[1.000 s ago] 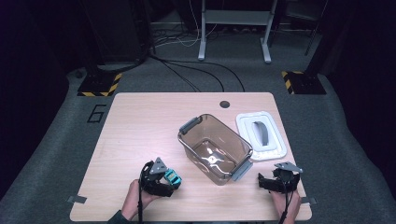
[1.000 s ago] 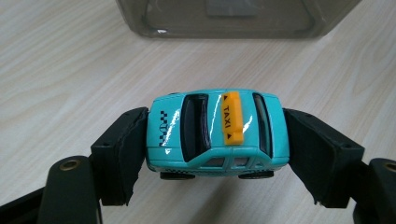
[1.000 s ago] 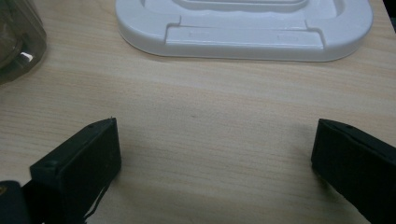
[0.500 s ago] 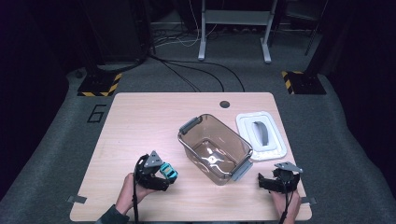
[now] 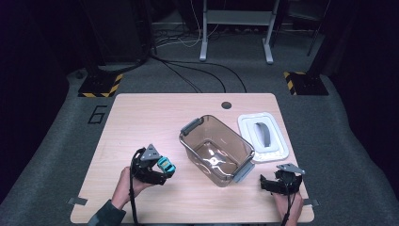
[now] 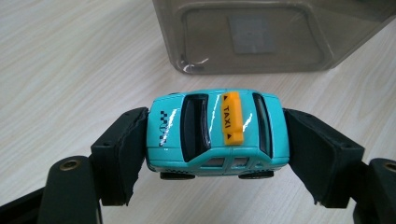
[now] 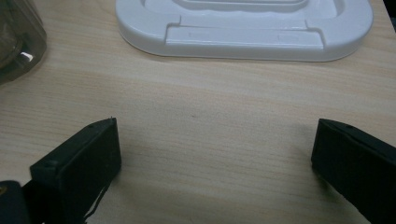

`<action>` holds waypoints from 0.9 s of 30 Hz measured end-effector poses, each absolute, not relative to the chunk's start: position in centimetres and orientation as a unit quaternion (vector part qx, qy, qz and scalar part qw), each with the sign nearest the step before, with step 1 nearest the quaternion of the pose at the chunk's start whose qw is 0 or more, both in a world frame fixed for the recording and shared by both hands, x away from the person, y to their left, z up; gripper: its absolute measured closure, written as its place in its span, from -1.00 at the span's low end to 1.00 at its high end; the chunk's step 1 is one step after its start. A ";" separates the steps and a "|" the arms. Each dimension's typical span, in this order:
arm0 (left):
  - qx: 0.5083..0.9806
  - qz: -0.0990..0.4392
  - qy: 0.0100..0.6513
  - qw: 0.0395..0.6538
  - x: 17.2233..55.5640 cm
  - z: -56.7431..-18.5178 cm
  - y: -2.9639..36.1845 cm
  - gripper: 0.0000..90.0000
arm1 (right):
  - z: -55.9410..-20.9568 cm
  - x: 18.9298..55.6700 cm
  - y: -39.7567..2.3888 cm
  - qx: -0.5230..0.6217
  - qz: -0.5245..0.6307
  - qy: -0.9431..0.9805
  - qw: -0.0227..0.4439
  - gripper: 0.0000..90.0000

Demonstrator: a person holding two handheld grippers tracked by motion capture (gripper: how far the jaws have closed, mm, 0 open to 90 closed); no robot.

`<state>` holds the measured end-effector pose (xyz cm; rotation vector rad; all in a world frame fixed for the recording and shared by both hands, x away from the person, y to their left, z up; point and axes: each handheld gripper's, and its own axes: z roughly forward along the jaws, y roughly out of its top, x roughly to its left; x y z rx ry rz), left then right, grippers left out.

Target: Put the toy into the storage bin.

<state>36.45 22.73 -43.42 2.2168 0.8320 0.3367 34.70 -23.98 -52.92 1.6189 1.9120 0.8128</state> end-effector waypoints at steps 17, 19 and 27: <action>0.864 0.146 0.310 0.368 37.6 -40.0 23.3 -0.45 | -52.9 34.7 -24.0 0.595 0.299 0.703 0.251 -0.98; 0.863 0.148 0.310 0.371 37.7 -39.7 23.3 -0.45 | -52.9 34.7 -24.0 0.595 0.299 0.703 0.251 -0.98; 0.863 0.155 0.305 0.372 38.4 -38.2 23.2 -0.45 | -52.9 34.7 -24.0 0.595 0.299 0.703 0.251 -0.98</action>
